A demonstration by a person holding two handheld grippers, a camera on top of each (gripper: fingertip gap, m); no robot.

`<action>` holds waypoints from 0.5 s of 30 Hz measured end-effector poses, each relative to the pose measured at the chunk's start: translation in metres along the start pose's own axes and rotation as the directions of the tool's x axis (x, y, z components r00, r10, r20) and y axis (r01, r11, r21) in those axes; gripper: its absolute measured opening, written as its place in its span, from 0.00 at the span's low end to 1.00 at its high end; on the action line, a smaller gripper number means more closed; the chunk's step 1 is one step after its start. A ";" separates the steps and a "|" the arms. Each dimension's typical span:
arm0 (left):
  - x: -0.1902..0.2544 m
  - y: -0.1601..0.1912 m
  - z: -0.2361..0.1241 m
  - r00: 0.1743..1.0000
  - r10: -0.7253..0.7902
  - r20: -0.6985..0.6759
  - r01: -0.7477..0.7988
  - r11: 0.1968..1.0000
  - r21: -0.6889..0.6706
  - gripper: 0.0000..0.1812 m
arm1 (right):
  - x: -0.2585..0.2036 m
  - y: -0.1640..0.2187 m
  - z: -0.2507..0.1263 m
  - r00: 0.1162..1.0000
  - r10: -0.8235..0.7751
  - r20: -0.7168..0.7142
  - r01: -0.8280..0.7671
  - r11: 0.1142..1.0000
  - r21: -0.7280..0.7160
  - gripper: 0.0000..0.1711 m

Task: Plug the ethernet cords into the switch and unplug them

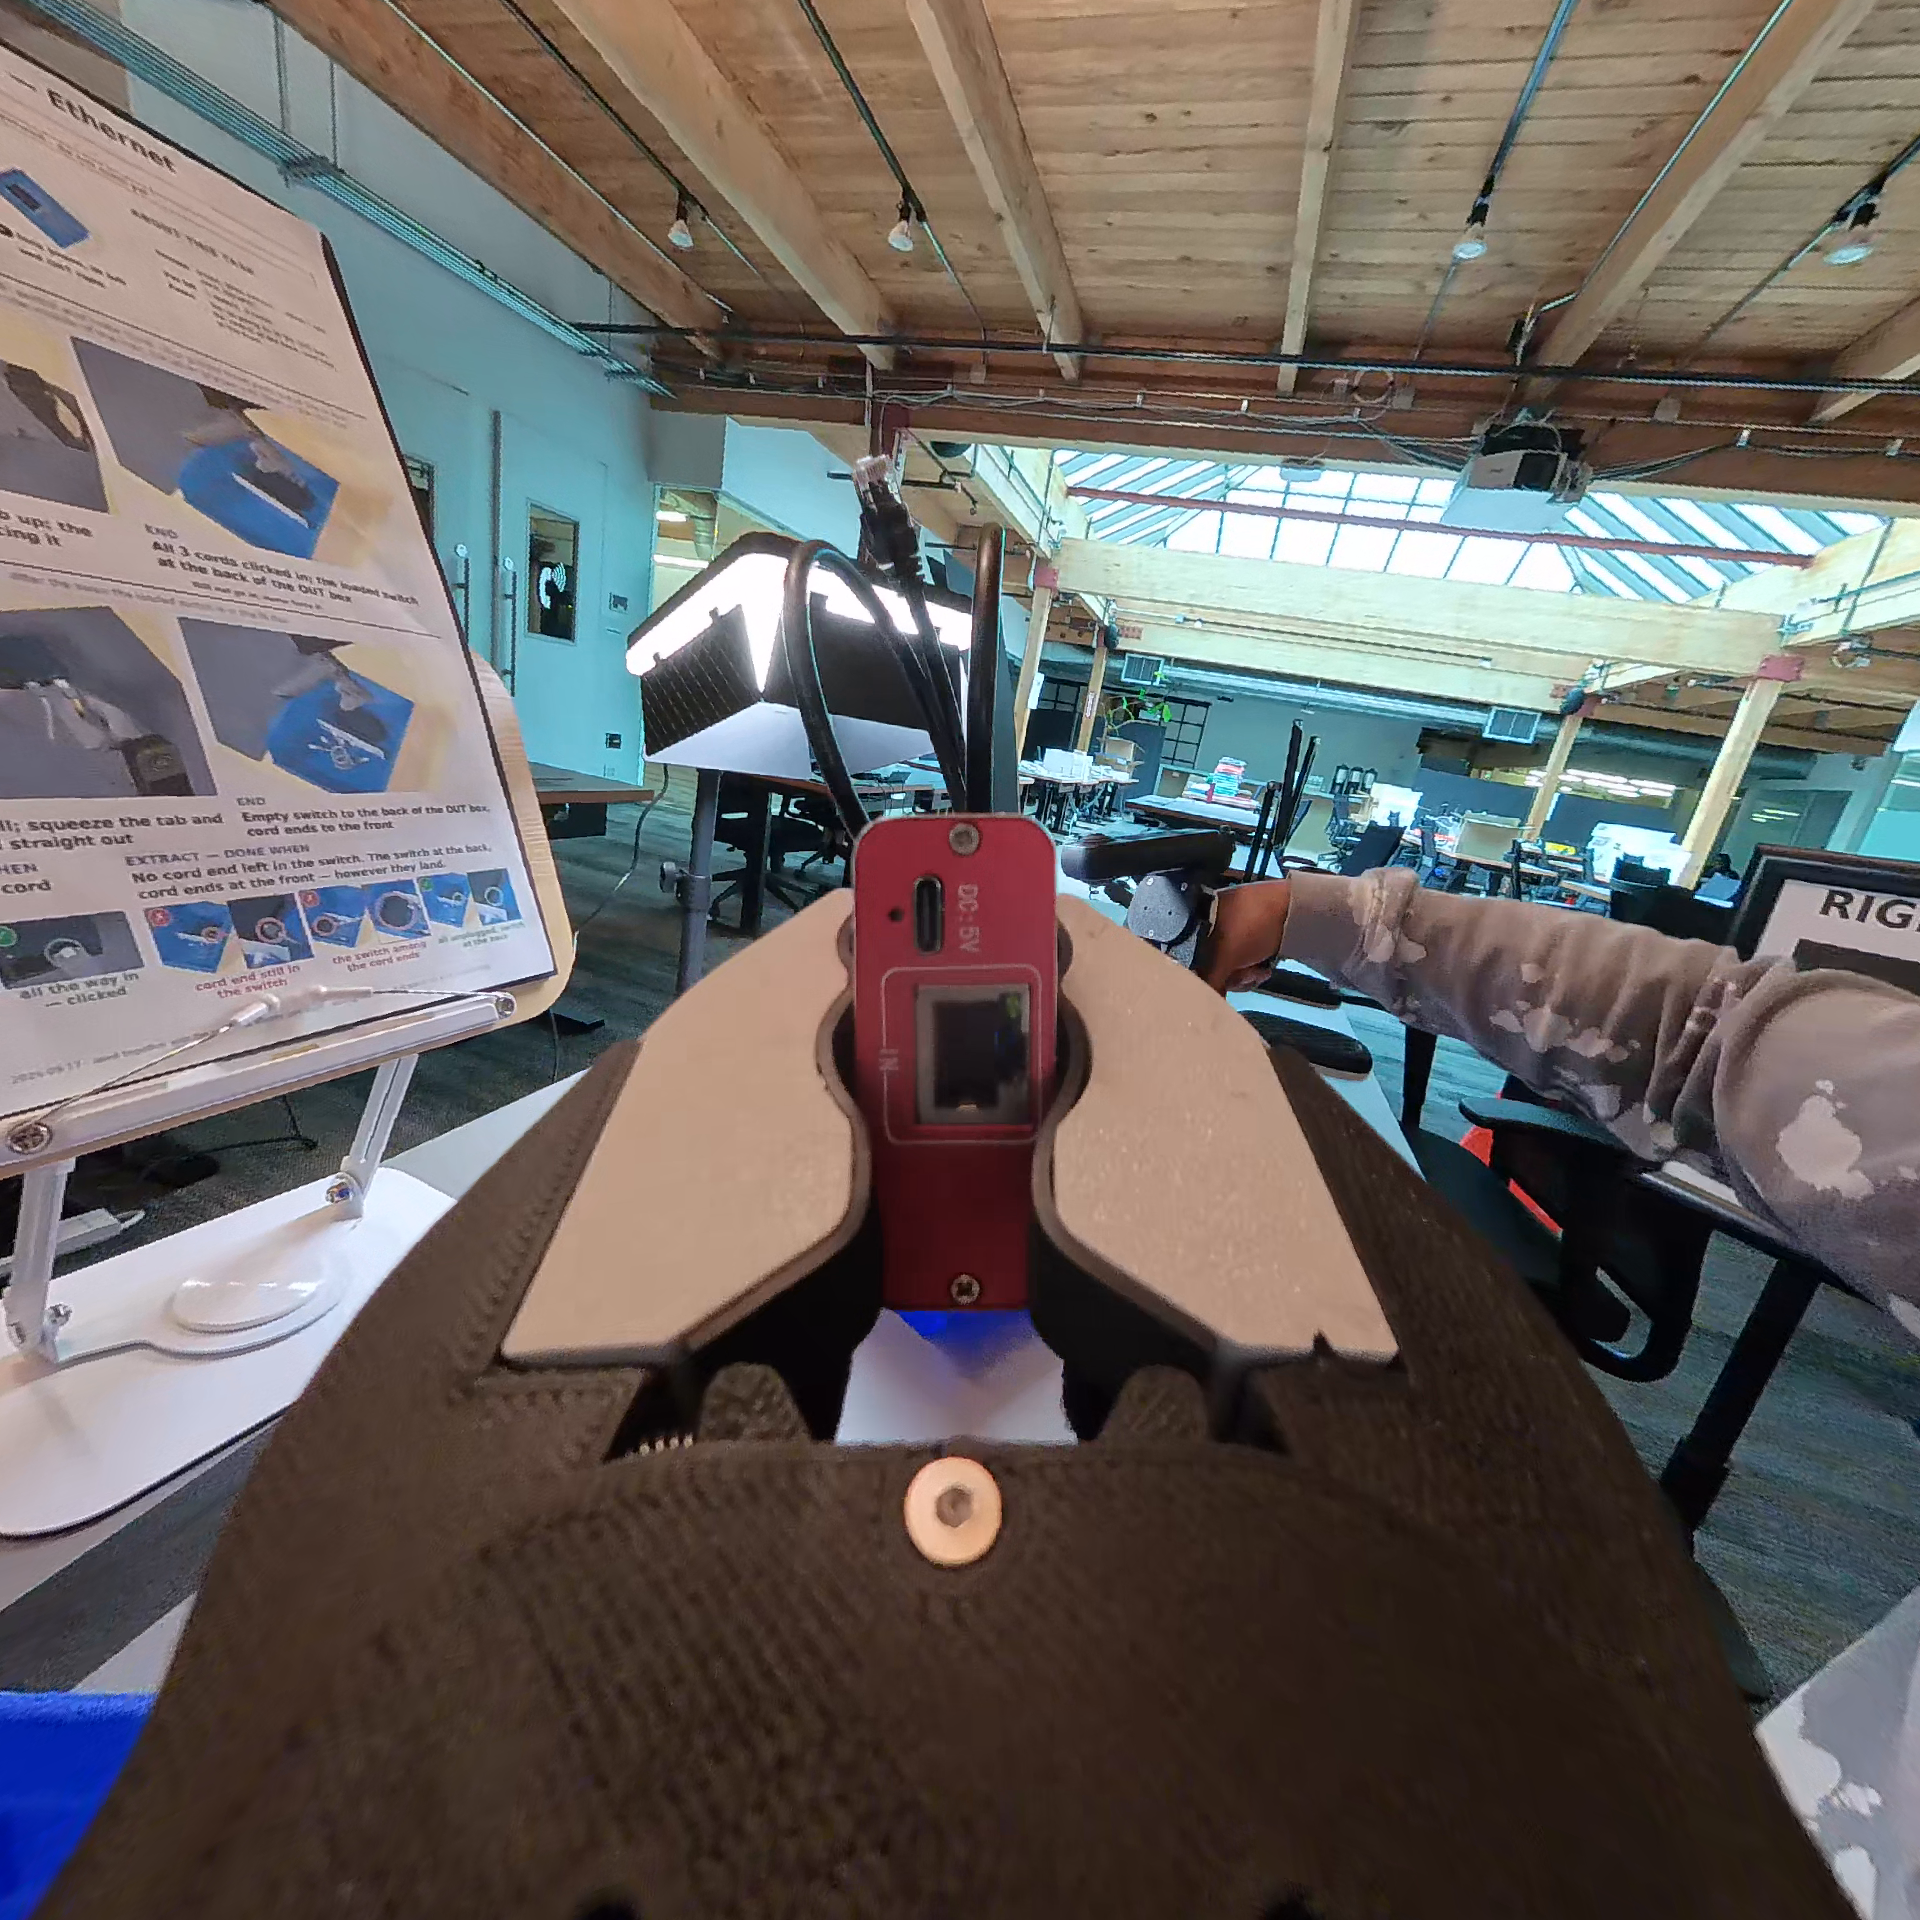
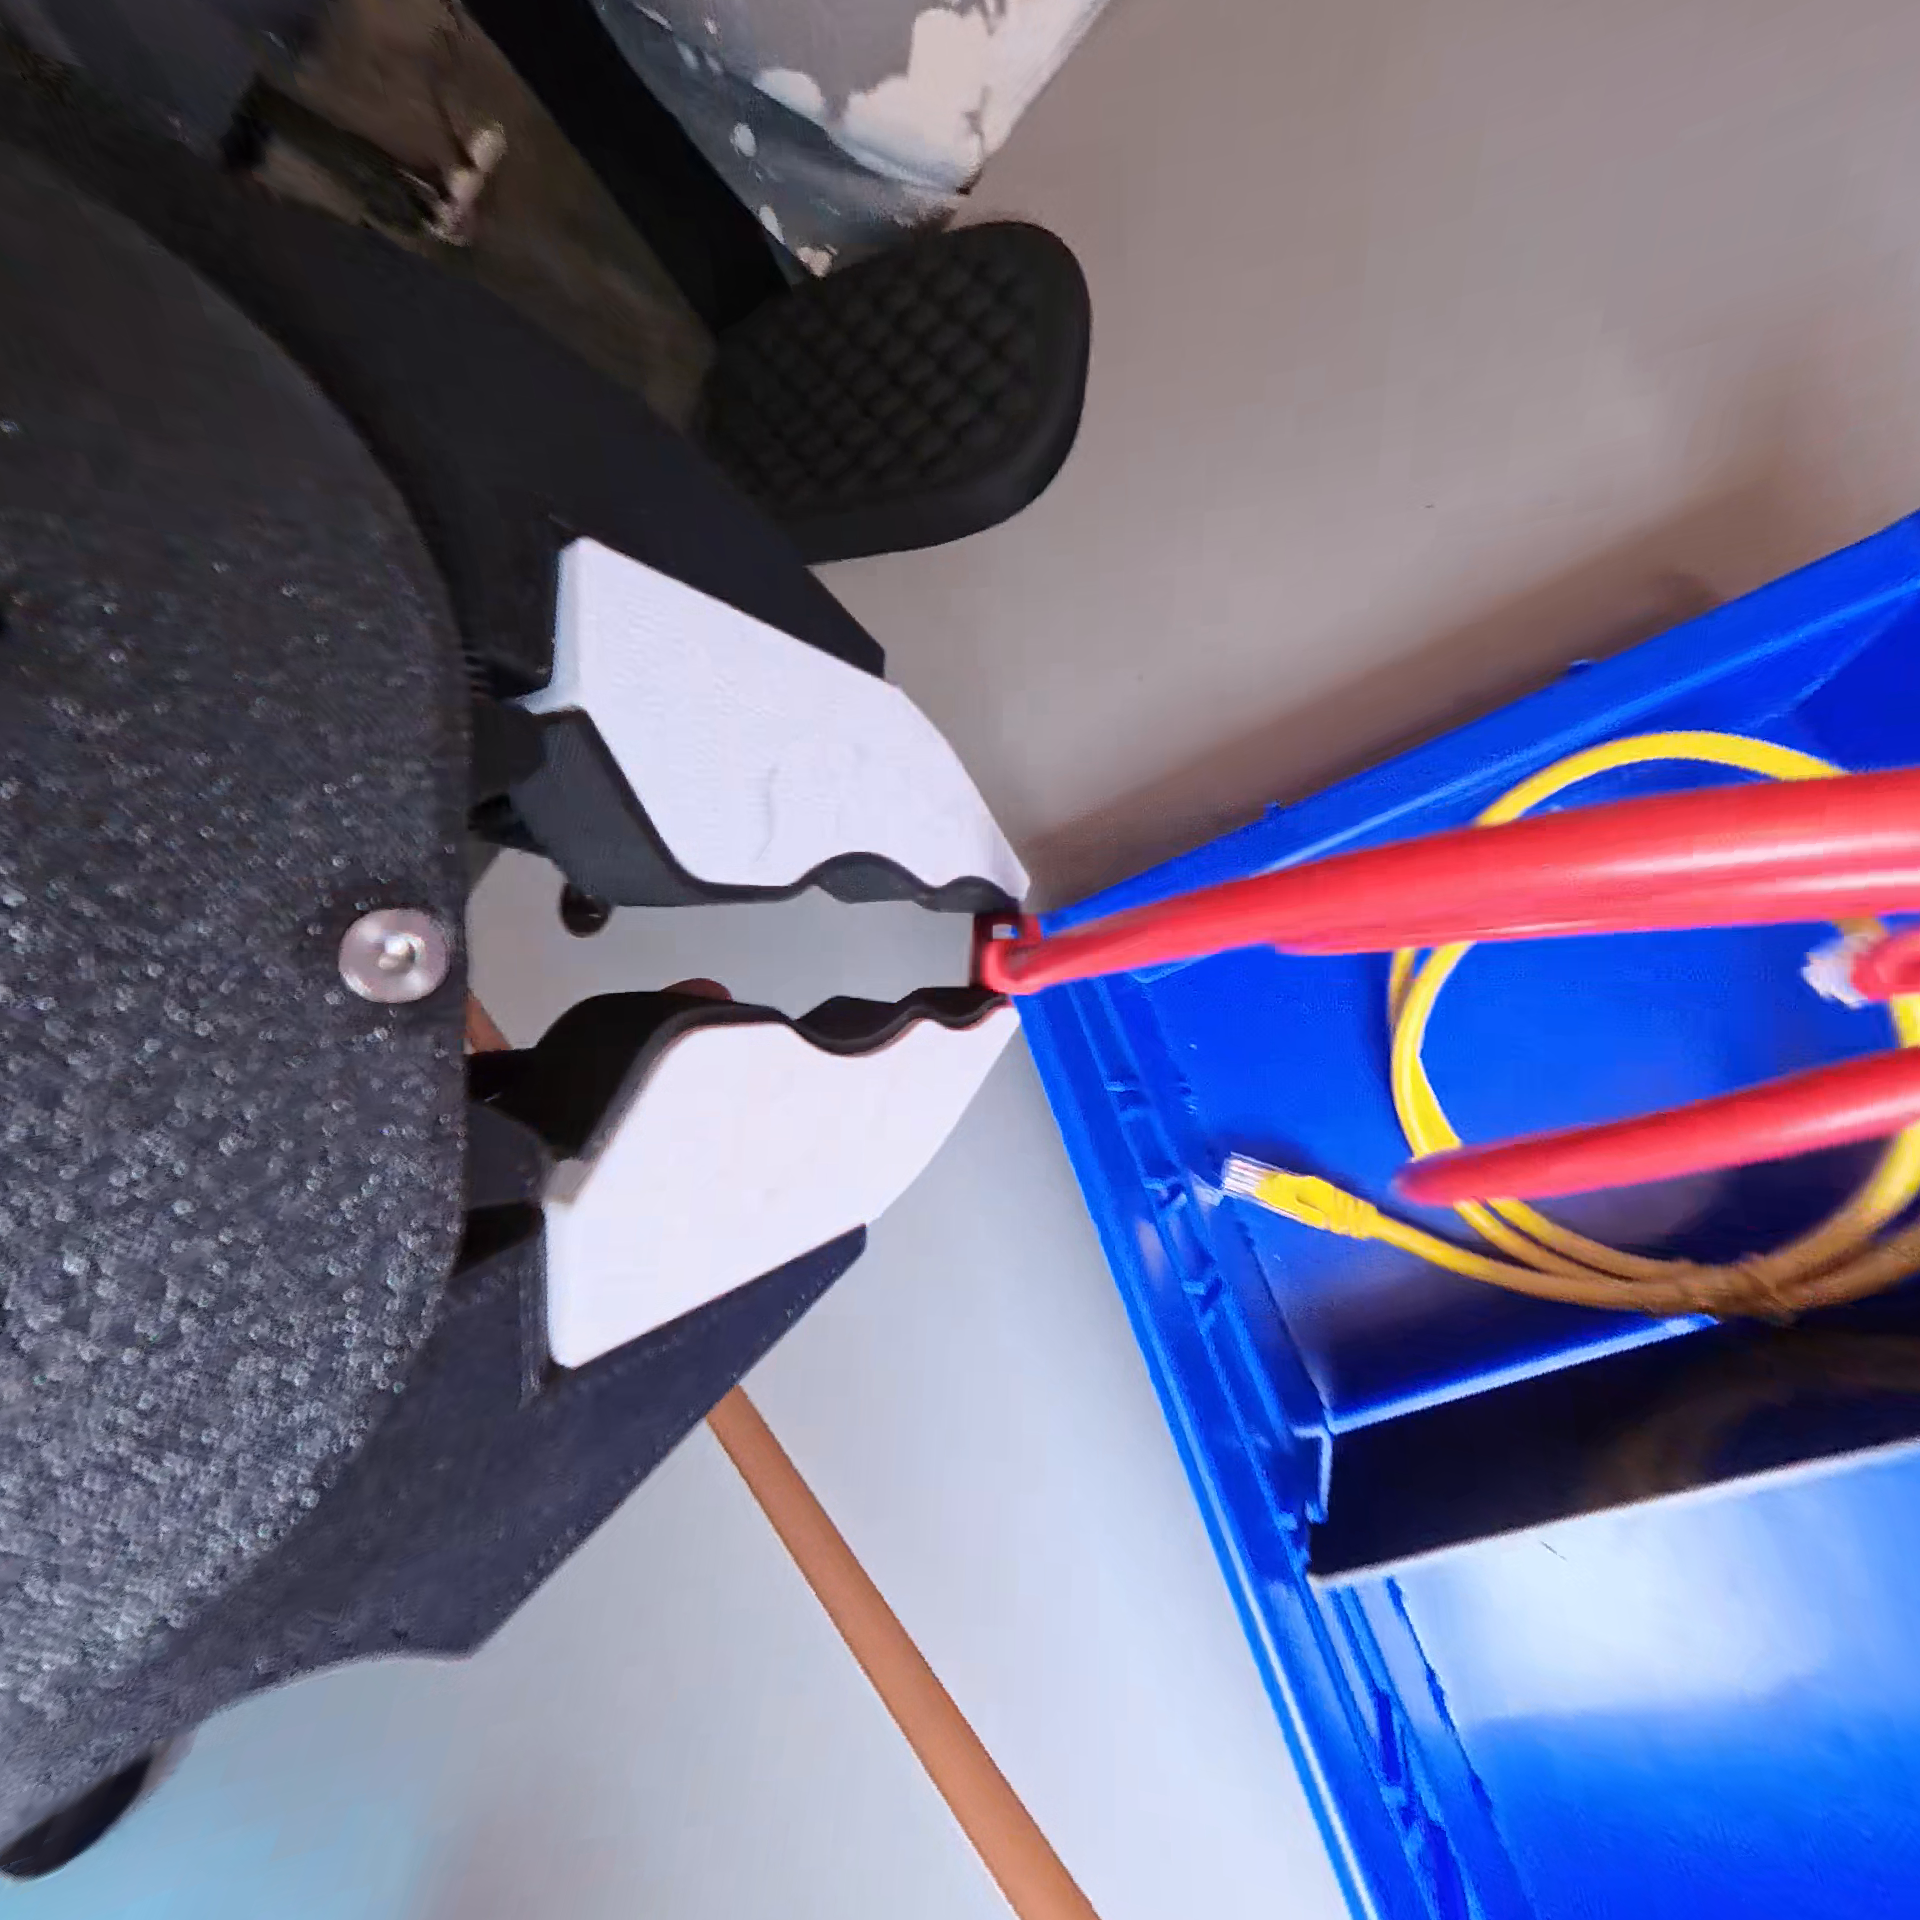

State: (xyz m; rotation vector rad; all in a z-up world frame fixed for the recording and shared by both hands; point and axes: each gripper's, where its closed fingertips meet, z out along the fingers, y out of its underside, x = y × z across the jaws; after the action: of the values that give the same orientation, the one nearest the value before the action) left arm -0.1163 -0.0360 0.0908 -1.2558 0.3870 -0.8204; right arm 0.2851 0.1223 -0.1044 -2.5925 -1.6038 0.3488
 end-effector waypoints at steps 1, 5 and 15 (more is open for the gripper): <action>0.000 0.001 0.000 1.000 -0.001 0.000 0.001 1.000 -0.002 0.16 | -0.001 0.000 0.001 1.000 0.003 0.003 -0.003 1.000 -0.029 0.08; -0.001 0.003 0.001 1.000 -0.001 0.001 0.001 1.000 -0.013 0.16 | 0.006 -0.012 0.004 0.998 -0.007 -0.061 0.002 0.996 -0.093 0.08; -0.007 0.006 -0.001 1.000 -0.021 0.013 0.021 1.000 -0.017 0.16 | 0.036 -0.061 0.041 0.926 -0.200 -0.319 0.137 0.968 -0.208 0.08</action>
State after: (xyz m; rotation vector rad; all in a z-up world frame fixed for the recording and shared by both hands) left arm -0.1197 -0.0310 0.0841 -1.2822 0.3721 -0.8283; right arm 0.2383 0.1798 -0.1390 -2.4330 -1.7799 -0.2559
